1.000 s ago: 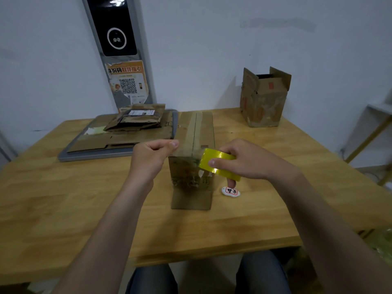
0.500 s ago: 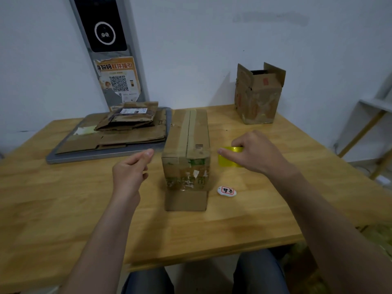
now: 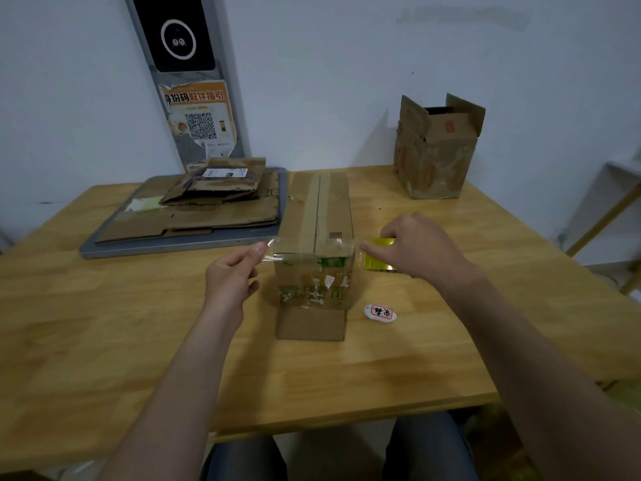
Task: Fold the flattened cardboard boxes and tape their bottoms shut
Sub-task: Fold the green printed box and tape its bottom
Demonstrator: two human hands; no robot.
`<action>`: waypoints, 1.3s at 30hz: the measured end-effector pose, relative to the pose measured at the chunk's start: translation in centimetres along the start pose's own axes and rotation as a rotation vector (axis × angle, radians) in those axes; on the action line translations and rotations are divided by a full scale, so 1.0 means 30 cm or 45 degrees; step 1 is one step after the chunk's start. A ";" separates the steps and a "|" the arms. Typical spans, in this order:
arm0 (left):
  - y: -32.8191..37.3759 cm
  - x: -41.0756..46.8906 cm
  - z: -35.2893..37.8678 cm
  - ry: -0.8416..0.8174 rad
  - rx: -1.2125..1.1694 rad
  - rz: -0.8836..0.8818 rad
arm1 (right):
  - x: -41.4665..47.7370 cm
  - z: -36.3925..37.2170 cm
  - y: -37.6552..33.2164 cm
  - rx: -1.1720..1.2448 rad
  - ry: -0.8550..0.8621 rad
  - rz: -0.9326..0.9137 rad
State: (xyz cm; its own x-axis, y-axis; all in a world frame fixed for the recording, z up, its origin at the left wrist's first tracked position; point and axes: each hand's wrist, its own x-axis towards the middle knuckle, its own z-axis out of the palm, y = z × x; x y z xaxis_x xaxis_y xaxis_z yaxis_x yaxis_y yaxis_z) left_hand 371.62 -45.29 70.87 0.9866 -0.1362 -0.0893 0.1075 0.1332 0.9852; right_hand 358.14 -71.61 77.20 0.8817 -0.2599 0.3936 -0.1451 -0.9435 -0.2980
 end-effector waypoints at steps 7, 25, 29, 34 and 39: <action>-0.028 0.058 0.066 0.049 0.031 0.054 | 0.021 0.061 0.006 0.056 -0.062 0.041; -0.062 0.081 0.102 -0.069 0.542 0.045 | 0.050 0.105 -0.042 0.092 0.018 -0.040; -0.050 0.041 0.069 -0.066 0.543 -0.001 | 0.023 0.090 -0.068 0.062 0.023 -0.115; -0.045 -0.047 -0.009 -0.037 0.623 0.064 | -0.035 0.059 -0.091 0.112 0.025 -0.145; -0.043 -0.123 -0.061 -0.147 0.708 0.120 | -0.092 0.053 -0.093 0.105 -0.053 -0.130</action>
State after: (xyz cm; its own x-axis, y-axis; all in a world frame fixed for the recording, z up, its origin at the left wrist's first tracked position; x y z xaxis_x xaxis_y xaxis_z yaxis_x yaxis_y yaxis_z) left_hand 368.07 -43.16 69.65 0.9658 -0.2590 -0.0112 -0.0918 -0.3823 0.9195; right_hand 356.84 -67.92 75.56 0.9080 -0.1533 0.3899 -0.0180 -0.9441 -0.3293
